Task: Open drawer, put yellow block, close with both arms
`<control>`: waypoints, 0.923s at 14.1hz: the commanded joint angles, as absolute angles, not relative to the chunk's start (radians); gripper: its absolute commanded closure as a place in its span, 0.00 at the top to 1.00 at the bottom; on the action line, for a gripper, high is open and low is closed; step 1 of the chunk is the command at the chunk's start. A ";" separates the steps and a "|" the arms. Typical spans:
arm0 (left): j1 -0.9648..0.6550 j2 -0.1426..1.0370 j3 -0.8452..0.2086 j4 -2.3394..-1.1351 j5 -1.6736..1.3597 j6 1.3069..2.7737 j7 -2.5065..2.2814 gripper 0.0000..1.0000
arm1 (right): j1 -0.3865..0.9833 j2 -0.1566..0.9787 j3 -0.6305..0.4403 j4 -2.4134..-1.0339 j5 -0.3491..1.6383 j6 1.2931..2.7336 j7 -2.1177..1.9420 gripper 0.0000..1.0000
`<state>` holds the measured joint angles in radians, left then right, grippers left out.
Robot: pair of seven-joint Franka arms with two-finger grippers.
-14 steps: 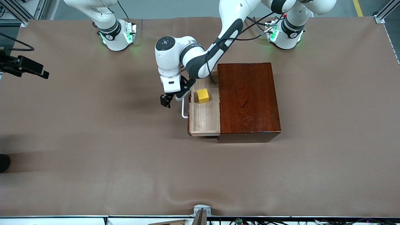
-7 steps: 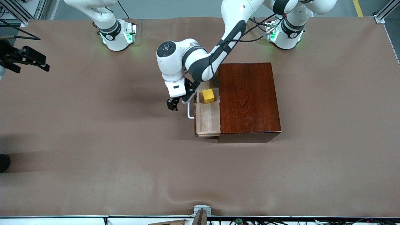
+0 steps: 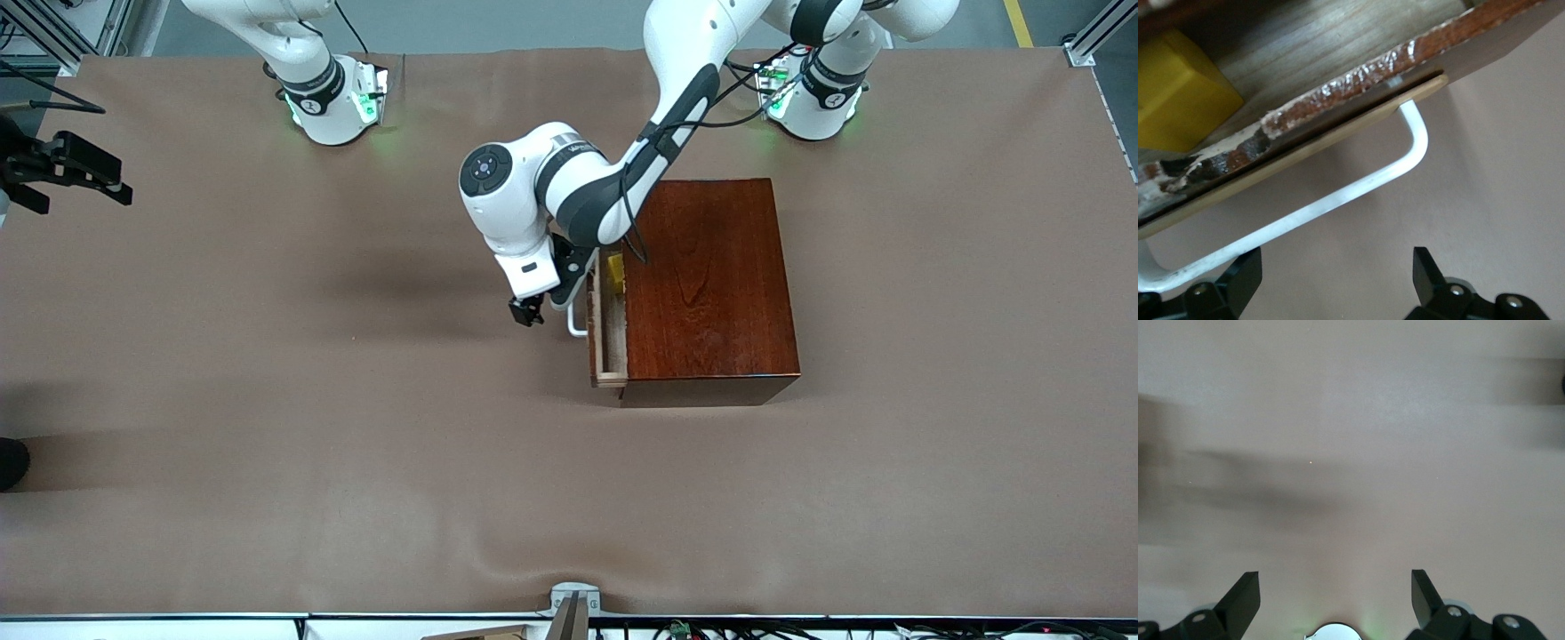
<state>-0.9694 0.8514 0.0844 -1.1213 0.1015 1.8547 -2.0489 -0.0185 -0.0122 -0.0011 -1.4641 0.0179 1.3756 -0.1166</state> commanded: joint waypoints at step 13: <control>-0.966 0.830 0.078 -1.115 0.127 1.705 -2.062 1.00 | -0.012 -0.041 0.015 -1.489 -0.017 1.379 -0.130 1.00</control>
